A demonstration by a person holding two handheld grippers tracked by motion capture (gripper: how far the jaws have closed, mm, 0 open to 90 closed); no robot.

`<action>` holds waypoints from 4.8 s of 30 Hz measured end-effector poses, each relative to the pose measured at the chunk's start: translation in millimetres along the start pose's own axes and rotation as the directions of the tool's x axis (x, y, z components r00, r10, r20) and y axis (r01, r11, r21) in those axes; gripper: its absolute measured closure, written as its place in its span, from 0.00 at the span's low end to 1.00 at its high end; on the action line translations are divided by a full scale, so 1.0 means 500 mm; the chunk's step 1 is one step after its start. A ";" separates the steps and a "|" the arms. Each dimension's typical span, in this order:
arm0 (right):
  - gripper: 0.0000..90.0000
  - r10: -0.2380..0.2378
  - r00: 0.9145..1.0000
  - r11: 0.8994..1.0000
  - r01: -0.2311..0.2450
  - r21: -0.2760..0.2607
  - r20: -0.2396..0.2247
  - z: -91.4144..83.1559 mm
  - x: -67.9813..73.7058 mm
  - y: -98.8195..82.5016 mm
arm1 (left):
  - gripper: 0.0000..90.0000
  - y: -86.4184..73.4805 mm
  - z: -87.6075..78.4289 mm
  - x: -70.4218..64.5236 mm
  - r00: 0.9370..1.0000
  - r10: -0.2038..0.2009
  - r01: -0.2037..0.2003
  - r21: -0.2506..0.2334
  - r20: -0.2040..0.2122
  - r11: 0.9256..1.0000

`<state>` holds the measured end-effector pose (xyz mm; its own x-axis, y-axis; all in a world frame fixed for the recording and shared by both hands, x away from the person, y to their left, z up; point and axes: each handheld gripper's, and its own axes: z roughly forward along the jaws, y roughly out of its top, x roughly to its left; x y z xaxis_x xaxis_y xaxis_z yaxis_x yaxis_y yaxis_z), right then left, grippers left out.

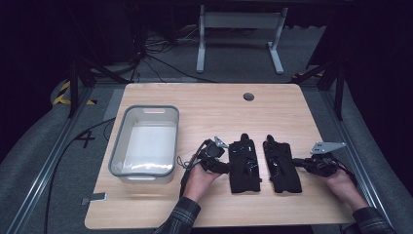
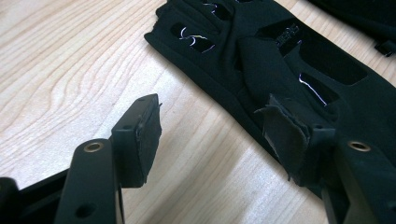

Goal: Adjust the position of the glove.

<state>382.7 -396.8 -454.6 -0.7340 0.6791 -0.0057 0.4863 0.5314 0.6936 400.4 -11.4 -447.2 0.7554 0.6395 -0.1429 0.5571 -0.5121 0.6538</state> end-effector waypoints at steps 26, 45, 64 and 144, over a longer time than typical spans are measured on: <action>1.00 -0.070 0.997 0.998 0.070 -0.008 -0.036 0.030 0.035 0.033 | 0.92 0.007 0.039 -0.033 1.000 -0.009 0.009 0.023 0.016 1.000; 1.00 -0.068 0.996 0.997 0.066 -0.026 -0.060 0.016 0.041 0.032 | 0.97 0.034 -0.011 -0.025 0.981 -0.096 0.116 -0.112 0.167 0.987; 1.00 -0.070 0.995 0.998 0.070 -0.011 -0.071 0.026 0.042 0.031 | 0.98 0.094 -0.023 -0.052 0.963 -0.054 0.108 -0.191 0.265 0.976; 0.16 0.046 0.995 0.998 -0.042 -0.048 0.092 0.012 0.004 -0.018 | 1.00 0.114 0.130 -0.177 0.935 0.142 -0.172 0.064 0.324 0.983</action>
<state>379.7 -397.2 -465.1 -0.6643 0.7464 -0.0396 0.4930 0.4775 0.7273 387.7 -134.8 -445.6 0.8975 0.3397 -0.2812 0.4401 -0.6497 0.6198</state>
